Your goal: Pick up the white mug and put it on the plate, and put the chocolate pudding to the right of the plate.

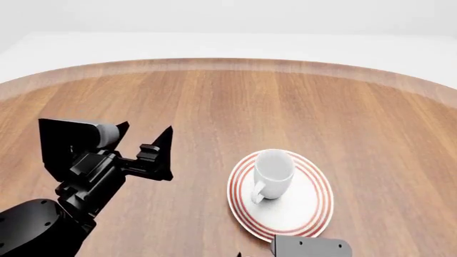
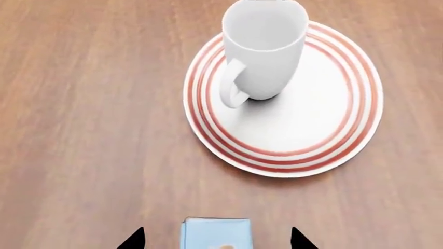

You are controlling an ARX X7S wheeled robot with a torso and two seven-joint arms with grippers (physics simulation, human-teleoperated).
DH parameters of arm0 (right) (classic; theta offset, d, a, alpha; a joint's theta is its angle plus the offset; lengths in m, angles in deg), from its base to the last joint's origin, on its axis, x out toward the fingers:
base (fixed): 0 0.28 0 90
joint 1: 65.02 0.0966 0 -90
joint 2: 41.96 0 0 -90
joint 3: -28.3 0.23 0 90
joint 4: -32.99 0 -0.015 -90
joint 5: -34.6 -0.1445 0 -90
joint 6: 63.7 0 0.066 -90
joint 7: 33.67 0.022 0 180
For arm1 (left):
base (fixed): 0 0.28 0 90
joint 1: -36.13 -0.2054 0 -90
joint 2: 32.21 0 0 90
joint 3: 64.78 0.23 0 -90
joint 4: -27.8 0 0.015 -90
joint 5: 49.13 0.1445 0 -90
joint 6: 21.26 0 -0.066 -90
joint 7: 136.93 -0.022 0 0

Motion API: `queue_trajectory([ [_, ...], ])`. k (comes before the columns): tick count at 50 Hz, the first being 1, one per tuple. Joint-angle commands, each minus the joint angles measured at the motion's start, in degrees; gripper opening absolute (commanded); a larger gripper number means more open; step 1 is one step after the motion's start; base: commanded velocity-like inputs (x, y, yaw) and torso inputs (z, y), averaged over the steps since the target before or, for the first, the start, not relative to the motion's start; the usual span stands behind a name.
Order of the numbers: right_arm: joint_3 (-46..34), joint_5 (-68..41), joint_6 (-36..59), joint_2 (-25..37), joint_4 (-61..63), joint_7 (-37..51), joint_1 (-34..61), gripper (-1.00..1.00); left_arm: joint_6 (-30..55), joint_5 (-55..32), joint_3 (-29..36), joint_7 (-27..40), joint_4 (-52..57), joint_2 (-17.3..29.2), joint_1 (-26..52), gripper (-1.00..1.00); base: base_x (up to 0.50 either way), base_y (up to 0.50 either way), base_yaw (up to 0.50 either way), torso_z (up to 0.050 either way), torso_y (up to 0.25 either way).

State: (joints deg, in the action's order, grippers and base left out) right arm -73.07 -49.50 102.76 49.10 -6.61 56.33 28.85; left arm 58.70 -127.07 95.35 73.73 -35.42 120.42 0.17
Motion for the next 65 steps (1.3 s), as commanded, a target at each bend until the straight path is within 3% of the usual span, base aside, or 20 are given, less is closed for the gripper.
queue_trajectory([
  [1,2.9,0.2,1.2,-1.0,-0.5,0.0,-0.7,1.00,-0.6,0.4,-1.7,-1.0,-0.5,-1.2,-0.4,1.00,0.00,0.00,0.00,0.000,0.000],
  [31,1.9,-4.4,0.7,0.3,-2.7,-0.1,-2.3,1.00,-1.0,0.2,-1.8,-1.1,-1.6,-2.0,-1.6,1.00,0.00,0.00,0.00,0.000,0.000],
  [65,-2.1,3.7,-5.8,3.8,-6.9,-9.5,-4.2,1.00,-1.6,-0.2,-1.6,-2.2,-4.3,-3.5,-3.5,1.00,0.00,0.00,0.00,0.000,0.000],
])
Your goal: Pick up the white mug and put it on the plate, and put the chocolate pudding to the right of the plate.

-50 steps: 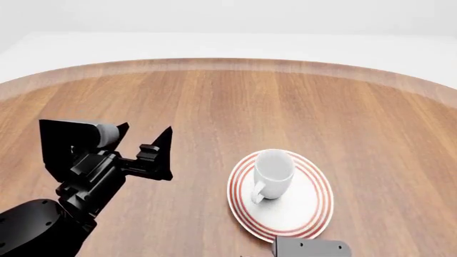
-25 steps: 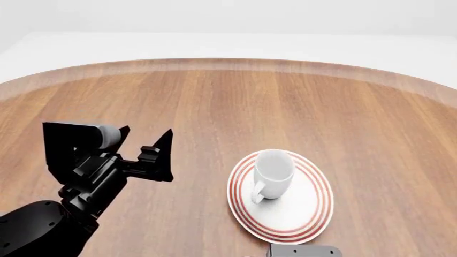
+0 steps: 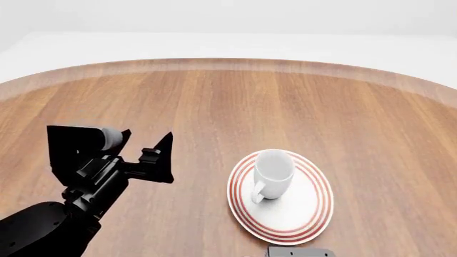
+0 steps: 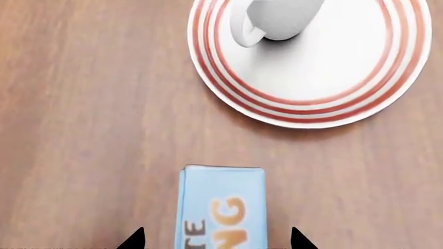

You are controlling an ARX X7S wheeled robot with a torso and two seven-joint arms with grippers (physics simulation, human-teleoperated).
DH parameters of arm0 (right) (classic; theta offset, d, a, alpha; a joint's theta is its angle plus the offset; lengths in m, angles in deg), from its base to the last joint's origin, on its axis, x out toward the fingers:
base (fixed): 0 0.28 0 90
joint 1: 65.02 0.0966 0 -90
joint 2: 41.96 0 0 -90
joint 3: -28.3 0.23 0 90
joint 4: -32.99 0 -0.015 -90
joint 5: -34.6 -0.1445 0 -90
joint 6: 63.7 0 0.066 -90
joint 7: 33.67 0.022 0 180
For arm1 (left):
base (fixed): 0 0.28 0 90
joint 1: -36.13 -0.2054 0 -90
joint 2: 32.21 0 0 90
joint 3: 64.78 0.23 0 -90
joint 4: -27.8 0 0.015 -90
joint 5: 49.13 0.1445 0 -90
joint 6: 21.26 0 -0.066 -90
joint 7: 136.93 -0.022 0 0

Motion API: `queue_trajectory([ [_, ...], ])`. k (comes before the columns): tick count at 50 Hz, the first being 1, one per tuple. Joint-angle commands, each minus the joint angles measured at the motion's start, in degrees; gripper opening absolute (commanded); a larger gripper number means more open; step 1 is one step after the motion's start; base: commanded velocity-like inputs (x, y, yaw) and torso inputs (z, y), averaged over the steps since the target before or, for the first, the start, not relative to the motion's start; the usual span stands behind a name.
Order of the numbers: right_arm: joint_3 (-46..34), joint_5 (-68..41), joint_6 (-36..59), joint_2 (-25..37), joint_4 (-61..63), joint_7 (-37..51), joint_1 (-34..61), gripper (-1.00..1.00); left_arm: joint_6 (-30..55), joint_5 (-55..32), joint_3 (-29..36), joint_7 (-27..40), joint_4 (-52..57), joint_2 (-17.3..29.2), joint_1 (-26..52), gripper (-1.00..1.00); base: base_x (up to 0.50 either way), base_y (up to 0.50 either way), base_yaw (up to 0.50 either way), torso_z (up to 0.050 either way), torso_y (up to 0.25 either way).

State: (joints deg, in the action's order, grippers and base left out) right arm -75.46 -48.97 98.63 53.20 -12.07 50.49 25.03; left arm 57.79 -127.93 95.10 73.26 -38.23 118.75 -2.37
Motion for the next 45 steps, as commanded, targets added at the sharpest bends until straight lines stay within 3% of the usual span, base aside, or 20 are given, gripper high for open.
queue_trajectory([
  [1,0.2,3.3,-1.8,-0.2,-1.7,-3.8,-0.3,1.00,-0.8,0.5,-1.4,-1.7,-1.6,-1.8,-1.0,1.00,0.00,0.00,0.00,0.000,0.000],
  [42,-5.2,11.4,-7.7,2.7,-7.3,-12.2,-0.7,1.00,-1.4,-0.2,-1.8,-2.3,-3.2,-2.6,-2.4,1.00,0.00,0.00,0.00,0.000,0.000],
  [43,-5.3,11.5,-7.9,2.8,-7.2,-12.5,-0.6,-1.00,-1.4,-0.2,-1.8,-2.3,-3.2,-2.6,-2.4,1.00,0.00,0.00,0.00,0.000,0.000],
  [45,-5.6,11.7,-7.6,3.0,-6.9,-12.0,-0.1,-1.00,-1.4,-0.3,-1.9,-2.3,-3.2,-2.6,-2.4,1.00,0.00,0.00,0.00,0.000,0.000],
])
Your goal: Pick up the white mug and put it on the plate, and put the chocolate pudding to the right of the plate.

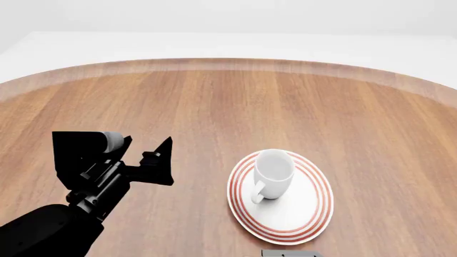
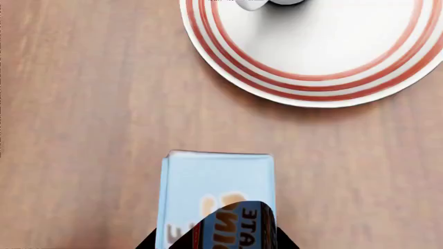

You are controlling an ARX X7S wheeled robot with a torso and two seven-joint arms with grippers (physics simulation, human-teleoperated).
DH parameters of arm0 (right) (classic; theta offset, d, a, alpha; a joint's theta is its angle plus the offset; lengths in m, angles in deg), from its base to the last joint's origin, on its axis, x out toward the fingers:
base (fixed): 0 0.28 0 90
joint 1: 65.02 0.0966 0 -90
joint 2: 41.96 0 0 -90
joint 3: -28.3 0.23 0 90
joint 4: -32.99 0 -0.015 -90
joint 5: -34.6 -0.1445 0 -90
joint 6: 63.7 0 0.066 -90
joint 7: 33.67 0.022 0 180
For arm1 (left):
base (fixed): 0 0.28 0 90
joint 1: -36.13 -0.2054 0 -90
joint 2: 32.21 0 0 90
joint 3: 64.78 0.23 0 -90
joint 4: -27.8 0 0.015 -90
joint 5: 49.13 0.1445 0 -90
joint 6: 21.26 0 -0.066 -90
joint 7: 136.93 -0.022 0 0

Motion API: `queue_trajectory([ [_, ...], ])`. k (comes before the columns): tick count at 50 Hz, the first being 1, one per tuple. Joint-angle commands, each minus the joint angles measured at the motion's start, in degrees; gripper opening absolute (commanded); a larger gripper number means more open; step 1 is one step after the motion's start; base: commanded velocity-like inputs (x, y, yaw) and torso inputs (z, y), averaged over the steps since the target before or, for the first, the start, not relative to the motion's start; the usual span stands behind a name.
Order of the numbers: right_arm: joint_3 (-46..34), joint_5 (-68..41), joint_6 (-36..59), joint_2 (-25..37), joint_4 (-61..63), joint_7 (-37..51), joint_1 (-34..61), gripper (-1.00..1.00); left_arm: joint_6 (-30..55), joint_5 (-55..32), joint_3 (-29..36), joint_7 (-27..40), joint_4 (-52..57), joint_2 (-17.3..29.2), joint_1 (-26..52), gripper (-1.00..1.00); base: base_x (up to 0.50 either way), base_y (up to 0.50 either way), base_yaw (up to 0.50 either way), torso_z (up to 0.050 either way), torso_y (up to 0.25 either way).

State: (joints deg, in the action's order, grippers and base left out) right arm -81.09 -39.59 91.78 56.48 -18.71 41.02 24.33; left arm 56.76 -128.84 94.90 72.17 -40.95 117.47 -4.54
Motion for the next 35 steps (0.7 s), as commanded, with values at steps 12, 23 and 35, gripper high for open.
queue_trajectory([
  [12,-1.2,2.9,-1.2,0.4,0.3,-3.0,2.0,-1.00,-0.4,0.5,-1.7,-1.2,-0.7,-1.5,-0.5,1.00,0.00,0.00,0.00,0.000,0.000],
  [23,0.8,-3.3,-0.5,0.9,2.8,1.7,3.9,-1.00,-0.3,0.3,-2.0,-1.1,-0.3,-1.2,-0.6,1.00,0.00,0.00,0.00,0.000,0.000],
  [35,-10.4,-20.4,-19.3,17.8,14.6,15.3,16.0,-1.00,-0.6,0.1,-2.8,-0.3,1.5,0.2,-0.2,1.00,0.00,0.00,0.00,0.000,0.000],
])
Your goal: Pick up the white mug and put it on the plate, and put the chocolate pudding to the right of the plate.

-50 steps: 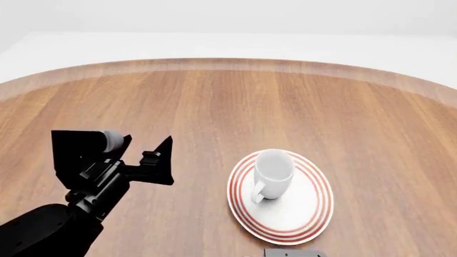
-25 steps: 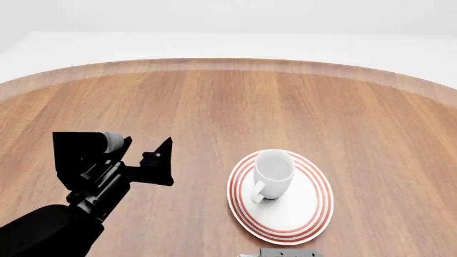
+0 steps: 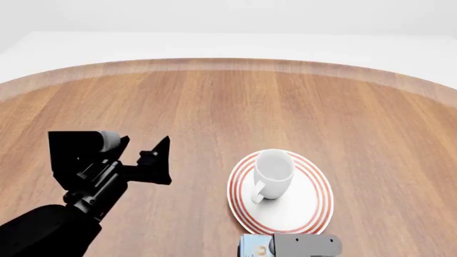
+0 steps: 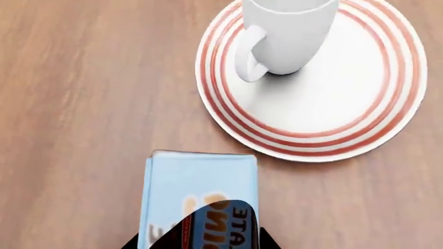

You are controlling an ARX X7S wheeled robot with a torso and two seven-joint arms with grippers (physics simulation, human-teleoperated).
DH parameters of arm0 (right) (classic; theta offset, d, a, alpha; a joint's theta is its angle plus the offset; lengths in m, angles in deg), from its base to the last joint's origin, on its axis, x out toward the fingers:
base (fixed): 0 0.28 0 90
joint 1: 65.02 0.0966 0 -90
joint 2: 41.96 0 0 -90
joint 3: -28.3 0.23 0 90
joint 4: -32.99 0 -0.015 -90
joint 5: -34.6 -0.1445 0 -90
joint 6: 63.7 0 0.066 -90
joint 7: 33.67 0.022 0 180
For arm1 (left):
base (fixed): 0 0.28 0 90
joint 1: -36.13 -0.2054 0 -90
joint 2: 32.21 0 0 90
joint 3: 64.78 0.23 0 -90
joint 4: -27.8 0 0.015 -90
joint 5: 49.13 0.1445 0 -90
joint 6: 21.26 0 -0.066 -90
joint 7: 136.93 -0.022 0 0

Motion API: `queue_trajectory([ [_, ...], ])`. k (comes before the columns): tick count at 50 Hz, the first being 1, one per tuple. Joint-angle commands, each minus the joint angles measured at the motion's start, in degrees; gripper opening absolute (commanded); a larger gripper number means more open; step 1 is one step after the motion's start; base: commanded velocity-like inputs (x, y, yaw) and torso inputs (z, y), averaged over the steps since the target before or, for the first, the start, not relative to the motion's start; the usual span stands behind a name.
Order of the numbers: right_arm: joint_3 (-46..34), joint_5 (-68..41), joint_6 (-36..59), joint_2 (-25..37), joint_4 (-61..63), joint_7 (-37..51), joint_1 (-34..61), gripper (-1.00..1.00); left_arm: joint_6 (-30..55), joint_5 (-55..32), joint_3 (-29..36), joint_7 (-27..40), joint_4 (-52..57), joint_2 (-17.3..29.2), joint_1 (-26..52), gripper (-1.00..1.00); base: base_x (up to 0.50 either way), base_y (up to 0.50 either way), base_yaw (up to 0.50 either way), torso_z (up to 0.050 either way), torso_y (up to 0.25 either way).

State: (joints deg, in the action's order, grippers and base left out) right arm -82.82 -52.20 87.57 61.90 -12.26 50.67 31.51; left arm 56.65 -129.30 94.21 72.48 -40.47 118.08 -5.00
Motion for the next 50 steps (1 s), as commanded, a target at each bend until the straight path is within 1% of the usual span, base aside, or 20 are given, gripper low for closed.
queue_trajectory([
  [1,-12.4,-7.3,-19.5,15.3,8.8,5.6,10.9,-1.00,-0.4,0.6,-2.2,-0.5,1.4,-0.2,0.4,1.00,0.00,0.00,0.00,0.000,0.000],
  [4,-22.4,-6.7,-30.8,22.4,10.4,5.6,18.1,-1.00,-0.5,0.5,-2.4,-0.4,1.9,0.0,0.5,1.00,0.00,0.00,0.00,0.000,0.000],
  [7,-30.3,-6.3,-39.6,28.4,11.5,5.6,24.3,-1.00,-0.5,0.7,-2.4,-0.5,2.0,0.2,0.4,1.00,0.00,0.00,0.00,0.000,0.000],
  [11,-40.1,-6.1,-49.0,33.8,13.7,5.6,32.6,-1.00,-0.5,0.5,-2.7,0.0,2.8,0.7,0.5,1.00,0.00,0.00,0.00,0.000,0.000],
  [14,-45.5,-5.6,-52.6,36.8,15.1,5.6,37.3,-1.00,-0.3,0.6,-2.7,0.2,2.8,0.6,0.6,1.00,0.00,0.00,0.00,0.000,0.000],
  [17,-50.1,-5.5,-55.8,38.6,15.2,5.6,41.6,-1.00,-0.2,0.8,-2.7,0.4,3.1,0.5,0.6,1.00,0.00,0.00,0.00,0.000,0.000],
  [21,-52.9,-6.5,-57.2,40.2,15.2,5.6,46.7,-1.00,0.0,0.7,-3.0,0.7,3.8,0.9,1.0,1.00,0.00,0.00,0.00,0.000,0.000],
  [23,-53.8,-6.6,-57.8,41.4,15.2,5.6,47.4,-1.00,-0.1,0.6,-3.2,0.8,4.0,1.1,1.1,1.00,0.00,0.00,0.00,0.000,0.000],
  [27,-49.7,-10.0,-55.6,43.8,15.2,5.6,49.1,-1.00,0.2,0.6,-3.4,1.3,4.7,1.4,1.5,1.00,0.00,0.00,0.00,0.000,0.000],
  [29,-44.3,-12.8,-52.9,45.4,15.2,5.6,48.5,-1.00,0.3,0.7,-3.4,1.3,4.7,1.4,1.5,1.00,0.00,0.00,0.00,0.000,0.000],
  [31,-38.0,-15.1,-50.3,46.3,15.2,5.6,45.9,-1.00,0.4,0.6,-3.5,1.3,4.7,1.4,1.6,1.00,0.00,0.00,0.00,0.000,0.000],
  [32,-35.6,-15.6,-49.1,49.2,15.2,5.6,45.3,-1.00,0.4,0.6,-3.5,1.3,4.7,1.4,1.6,1.00,0.00,0.00,0.00,0.000,0.000],
  [34,-31.7,-16.7,-48.7,51.9,15.2,5.6,42.9,-1.00,0.5,0.6,-3.6,1.4,5.2,1.8,1.7,1.00,0.00,0.00,0.00,0.000,0.000],
  [35,-28.6,-17.5,-48.3,53.9,15.2,5.6,41.8,-1.00,0.4,0.4,-3.6,1.3,4.8,1.9,1.6,1.00,0.00,0.00,0.00,0.000,0.000],
  [37,-25.1,-18.7,-47.5,55.9,15.2,5.6,41.1,-1.00,0.3,0.6,-3.6,1.4,4.8,1.9,1.5,1.00,0.00,0.00,0.00,0.000,0.000],
  [38,-24.3,-19.0,-47.6,58.0,15.2,5.6,42.4,-1.00,0.2,0.7,-3.6,1.5,4.9,1.9,1.3,1.00,0.00,0.00,0.00,0.000,0.000],
  [42,-22.4,-19.8,-48.1,62.4,12.9,3.6,44.4,-1.00,0.4,0.6,-3.7,1.5,4.7,1.8,1.6,1.00,0.00,0.00,0.00,0.000,0.000],
  [43,-21.2,-19.6,-47.1,63.6,12.0,2.2,46.1,-1.00,0.5,0.6,-3.8,1.6,4.9,1.9,1.7,1.00,0.00,0.00,0.00,0.000,0.000],
  [45,-19.7,-21.5,-45.9,65.0,9.9,2.1,48.6,-1.00,0.5,0.6,-3.9,1.5,4.8,1.8,1.7,1.00,0.00,0.00,0.00,0.000,0.000],
  [50,-14.7,-25.8,-36.8,65.9,4.9,-0.2,59.7,-1.00,0.4,0.8,-3.7,1.2,4.1,1.3,1.4,1.00,0.00,0.00,0.00,0.000,0.000],
])
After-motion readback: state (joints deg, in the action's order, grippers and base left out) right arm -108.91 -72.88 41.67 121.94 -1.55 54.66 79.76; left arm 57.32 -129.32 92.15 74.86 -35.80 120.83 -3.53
